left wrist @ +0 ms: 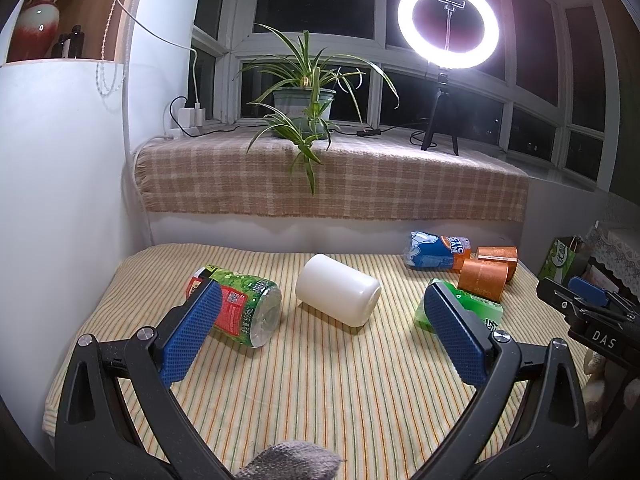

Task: Flip cup upright
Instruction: 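Move the left tool toward the blue-orange Arctic Ocean bottle lying down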

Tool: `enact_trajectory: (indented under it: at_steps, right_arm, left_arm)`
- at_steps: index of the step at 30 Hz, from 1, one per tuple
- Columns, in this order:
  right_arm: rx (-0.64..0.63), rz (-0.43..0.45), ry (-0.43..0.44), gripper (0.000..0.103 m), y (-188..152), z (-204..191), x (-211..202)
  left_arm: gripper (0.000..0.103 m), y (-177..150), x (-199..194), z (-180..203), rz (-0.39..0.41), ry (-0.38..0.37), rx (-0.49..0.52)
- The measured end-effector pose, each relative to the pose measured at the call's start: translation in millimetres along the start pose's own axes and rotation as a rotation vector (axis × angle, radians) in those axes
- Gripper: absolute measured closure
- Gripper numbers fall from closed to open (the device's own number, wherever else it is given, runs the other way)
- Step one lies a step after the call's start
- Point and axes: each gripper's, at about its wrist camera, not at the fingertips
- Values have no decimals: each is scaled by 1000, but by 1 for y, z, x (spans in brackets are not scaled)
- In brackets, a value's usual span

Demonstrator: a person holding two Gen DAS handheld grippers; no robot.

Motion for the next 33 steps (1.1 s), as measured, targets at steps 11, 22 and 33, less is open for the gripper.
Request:
enact_trajectory:
  at_steps: [11,22,33]
  right_arm:
    - [25,-7,0,23,1,6,1]
    - [82,-36,-26,23,-12,33,6]
    - [167,-69,-56,23,-30,77,12]
  left_arm:
    - [1,4,9,10,-25,-51,38]
    - [1,7,46,42,-140,-172,175]
    - [10,36,109,99,-239,-287,463]
Point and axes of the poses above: each gripper's, at about its wrist camera, not at the fingertips, and x roughly the way its jaws point, z to its right, y to its top, and after that the axes turned 3 degrees about y, right-handed
